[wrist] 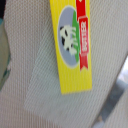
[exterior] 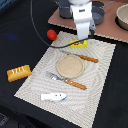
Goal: Interact with the objects in diverse but meaningful ways.
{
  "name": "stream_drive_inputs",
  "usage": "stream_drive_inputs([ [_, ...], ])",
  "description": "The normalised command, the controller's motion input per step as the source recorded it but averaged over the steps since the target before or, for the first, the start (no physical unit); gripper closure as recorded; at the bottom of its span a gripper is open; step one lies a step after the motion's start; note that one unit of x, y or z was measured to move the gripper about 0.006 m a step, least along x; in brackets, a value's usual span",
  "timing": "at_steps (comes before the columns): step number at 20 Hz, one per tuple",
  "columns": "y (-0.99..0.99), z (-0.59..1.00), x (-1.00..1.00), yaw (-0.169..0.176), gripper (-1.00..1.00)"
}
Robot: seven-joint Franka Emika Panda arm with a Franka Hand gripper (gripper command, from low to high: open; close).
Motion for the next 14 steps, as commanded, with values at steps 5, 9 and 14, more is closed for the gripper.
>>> stream_drive_inputs([
  [5,-0.77,0.22,-0.56,-0.012,-1.00],
  [9,-0.76,0.01,-0.61,-0.005,-1.00],
  [14,-0.73,-0.23,-0.68,-0.002,-1.00],
])
